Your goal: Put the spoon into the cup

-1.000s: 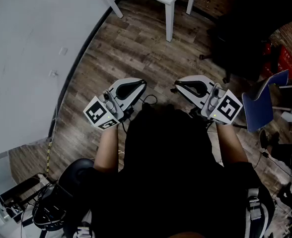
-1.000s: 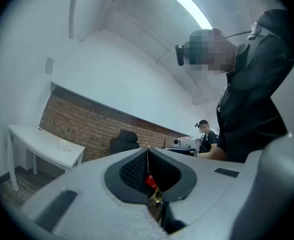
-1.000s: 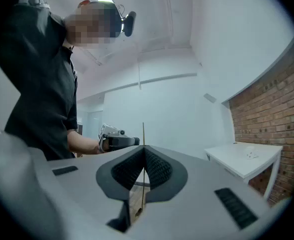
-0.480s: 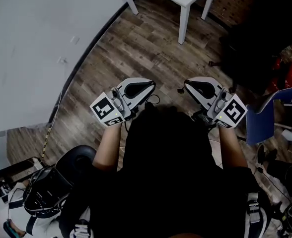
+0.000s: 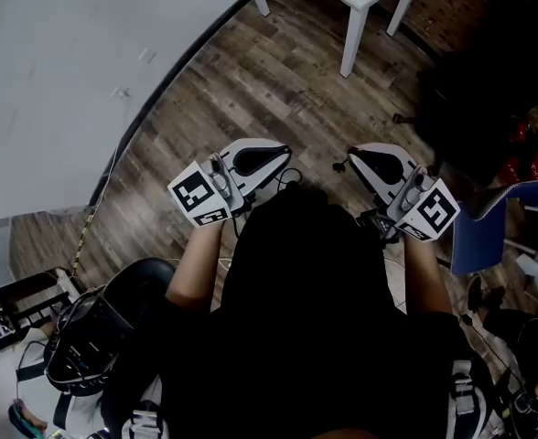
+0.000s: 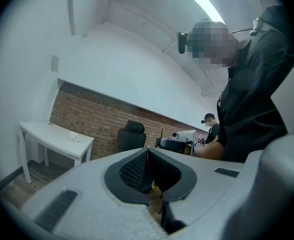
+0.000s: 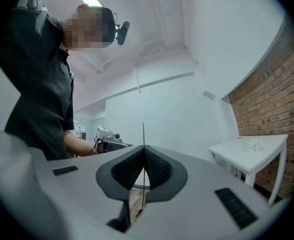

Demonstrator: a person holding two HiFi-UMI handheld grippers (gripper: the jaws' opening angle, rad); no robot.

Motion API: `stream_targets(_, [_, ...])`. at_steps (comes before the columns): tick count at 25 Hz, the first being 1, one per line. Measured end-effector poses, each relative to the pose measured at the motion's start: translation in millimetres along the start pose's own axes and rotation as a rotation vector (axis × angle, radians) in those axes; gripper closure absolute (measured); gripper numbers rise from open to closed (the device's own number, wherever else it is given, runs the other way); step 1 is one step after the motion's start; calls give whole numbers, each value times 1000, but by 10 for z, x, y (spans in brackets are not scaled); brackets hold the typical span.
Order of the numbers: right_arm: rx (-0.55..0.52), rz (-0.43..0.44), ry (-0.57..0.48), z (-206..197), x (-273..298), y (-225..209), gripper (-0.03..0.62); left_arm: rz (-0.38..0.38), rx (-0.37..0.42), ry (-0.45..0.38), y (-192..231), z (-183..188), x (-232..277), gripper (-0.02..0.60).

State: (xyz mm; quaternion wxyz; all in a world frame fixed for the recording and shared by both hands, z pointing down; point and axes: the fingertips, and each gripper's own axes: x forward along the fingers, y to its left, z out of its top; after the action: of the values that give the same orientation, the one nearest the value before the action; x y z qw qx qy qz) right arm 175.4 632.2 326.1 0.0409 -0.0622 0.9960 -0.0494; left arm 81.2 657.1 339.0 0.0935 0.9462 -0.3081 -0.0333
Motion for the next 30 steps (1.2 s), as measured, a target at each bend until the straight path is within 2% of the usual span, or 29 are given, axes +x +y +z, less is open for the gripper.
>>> stream_targets(5, [21,-29,-2,42,9,-103,588,2,-41,-6,111,4,-24,563])
stream_targets(16, [38,-95,10,7,62,-435,588,-23,-73,-11,418,-14,34,563])
stream_targets(24, [31,-119,23,51,359,-838,588,-48,-107,-30,942,-41,135,563])
stream_targets(30, [31,-130,44,74,635,-1392,588,-40,-118,-45,1582,-8,258,563])
